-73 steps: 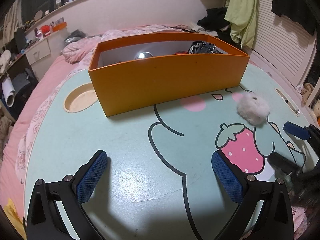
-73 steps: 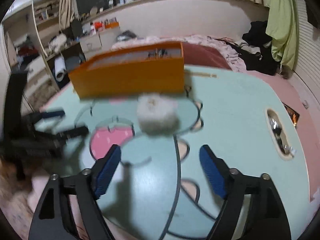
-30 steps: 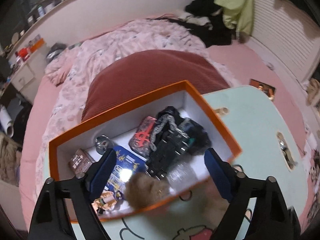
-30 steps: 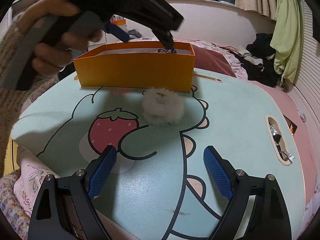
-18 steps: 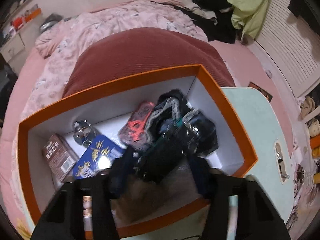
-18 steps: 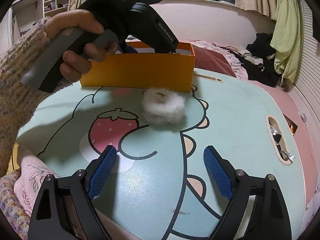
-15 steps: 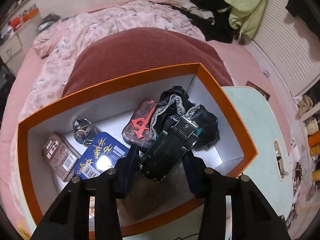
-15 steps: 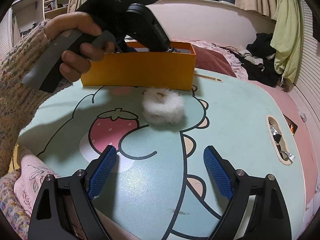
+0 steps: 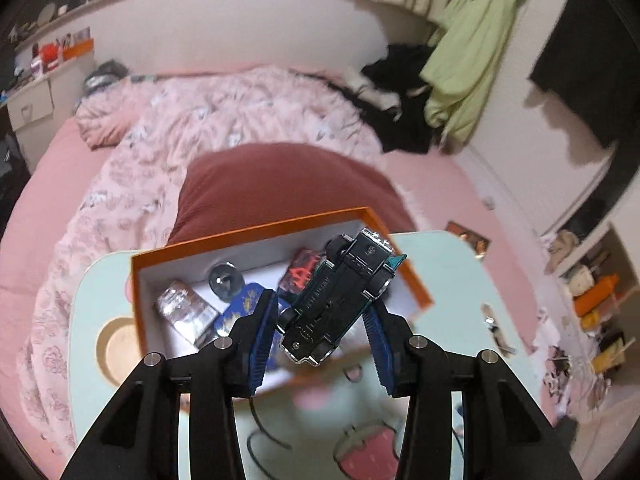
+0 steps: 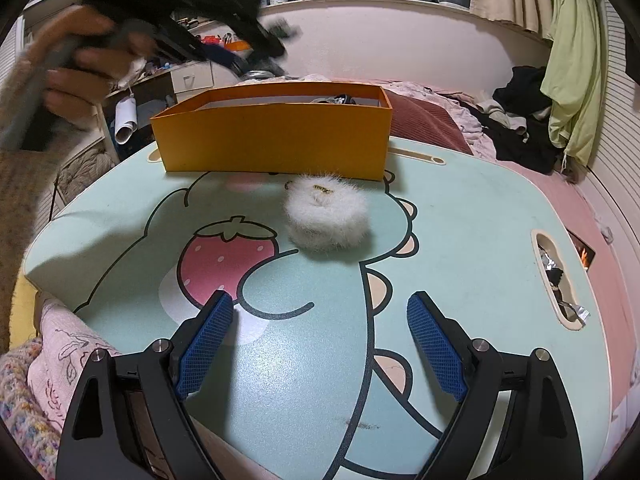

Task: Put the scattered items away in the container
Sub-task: 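Grasp the green toy car in the box with the left tool and lift, then set the green toy car on the table beside the white pompom, open left tool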

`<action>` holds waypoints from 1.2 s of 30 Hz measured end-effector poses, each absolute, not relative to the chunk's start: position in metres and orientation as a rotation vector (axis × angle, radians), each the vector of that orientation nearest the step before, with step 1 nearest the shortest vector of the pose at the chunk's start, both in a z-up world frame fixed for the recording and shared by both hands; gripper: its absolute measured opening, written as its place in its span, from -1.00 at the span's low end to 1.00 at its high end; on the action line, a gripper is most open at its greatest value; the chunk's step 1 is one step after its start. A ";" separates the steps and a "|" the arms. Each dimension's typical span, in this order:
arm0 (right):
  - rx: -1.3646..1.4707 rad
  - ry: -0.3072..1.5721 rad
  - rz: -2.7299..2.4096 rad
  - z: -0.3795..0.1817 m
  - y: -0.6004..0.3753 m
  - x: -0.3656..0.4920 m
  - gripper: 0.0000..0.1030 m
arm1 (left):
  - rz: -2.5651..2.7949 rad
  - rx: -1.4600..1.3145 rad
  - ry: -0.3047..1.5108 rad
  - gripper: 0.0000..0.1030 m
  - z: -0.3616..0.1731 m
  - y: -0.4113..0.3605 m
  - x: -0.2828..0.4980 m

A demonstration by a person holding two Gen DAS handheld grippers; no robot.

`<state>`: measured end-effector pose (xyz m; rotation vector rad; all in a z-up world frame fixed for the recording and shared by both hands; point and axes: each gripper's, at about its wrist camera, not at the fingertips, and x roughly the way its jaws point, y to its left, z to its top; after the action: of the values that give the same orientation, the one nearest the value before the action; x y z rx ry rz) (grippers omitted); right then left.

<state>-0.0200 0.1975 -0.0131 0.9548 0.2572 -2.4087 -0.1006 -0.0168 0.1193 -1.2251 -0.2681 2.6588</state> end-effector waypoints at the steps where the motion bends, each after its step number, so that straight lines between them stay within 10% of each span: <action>1: 0.955 0.257 -2.409 -0.013 0.197 -0.020 0.72 | 2.648 -1.207 -0.266 -0.18 0.120 -0.017 -0.090; 10: 0.955 0.257 -2.409 -0.013 0.197 -0.020 0.72 | 2.523 -1.340 -0.195 -0.17 0.047 0.011 -0.039; 26: 0.955 0.257 -2.410 -0.013 0.197 -0.020 0.72 | 2.805 -1.227 -0.321 0.72 0.055 -0.039 -0.019; 36: 0.964 0.144 -2.421 0.008 0.208 -0.029 0.72 | 2.861 -1.426 -0.014 0.76 0.002 -0.032 0.004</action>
<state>-0.0290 0.2076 0.0081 0.9638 0.1440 -2.4210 0.0037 -0.0325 0.0022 -1.4261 -0.0137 2.8613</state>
